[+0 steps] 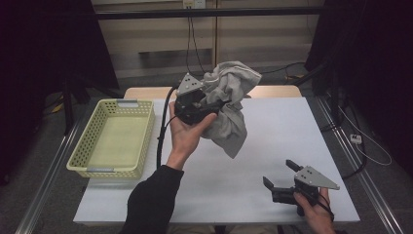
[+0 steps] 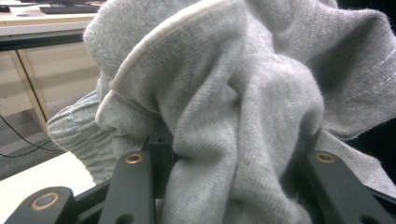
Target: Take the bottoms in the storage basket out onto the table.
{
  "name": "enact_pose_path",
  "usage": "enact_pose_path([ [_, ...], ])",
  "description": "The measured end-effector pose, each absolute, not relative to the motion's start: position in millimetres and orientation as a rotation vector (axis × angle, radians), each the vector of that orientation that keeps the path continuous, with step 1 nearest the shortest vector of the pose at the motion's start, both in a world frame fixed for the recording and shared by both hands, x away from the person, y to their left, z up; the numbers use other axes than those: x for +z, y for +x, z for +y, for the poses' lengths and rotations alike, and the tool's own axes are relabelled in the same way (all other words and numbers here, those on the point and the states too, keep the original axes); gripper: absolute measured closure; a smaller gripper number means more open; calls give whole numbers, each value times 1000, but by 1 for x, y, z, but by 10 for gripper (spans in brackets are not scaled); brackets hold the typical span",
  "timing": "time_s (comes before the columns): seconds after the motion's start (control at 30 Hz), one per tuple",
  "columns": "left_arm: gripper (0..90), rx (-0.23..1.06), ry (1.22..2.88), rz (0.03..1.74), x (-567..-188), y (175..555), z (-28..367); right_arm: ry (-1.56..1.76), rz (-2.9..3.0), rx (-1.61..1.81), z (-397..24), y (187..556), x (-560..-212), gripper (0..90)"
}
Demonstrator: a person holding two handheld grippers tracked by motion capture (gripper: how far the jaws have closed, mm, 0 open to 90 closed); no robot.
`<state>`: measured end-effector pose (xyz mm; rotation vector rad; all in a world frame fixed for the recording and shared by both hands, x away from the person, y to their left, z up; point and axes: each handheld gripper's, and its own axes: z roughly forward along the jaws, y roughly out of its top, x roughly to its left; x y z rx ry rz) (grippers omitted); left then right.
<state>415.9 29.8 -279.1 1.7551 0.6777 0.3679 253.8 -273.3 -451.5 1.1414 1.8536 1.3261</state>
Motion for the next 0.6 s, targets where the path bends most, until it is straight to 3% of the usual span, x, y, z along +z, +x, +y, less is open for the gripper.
enact_pose_path([
  [0.6,542,334,1818,703,-310,429,4,1141,1855,1325,-273,254,-452,18],
])
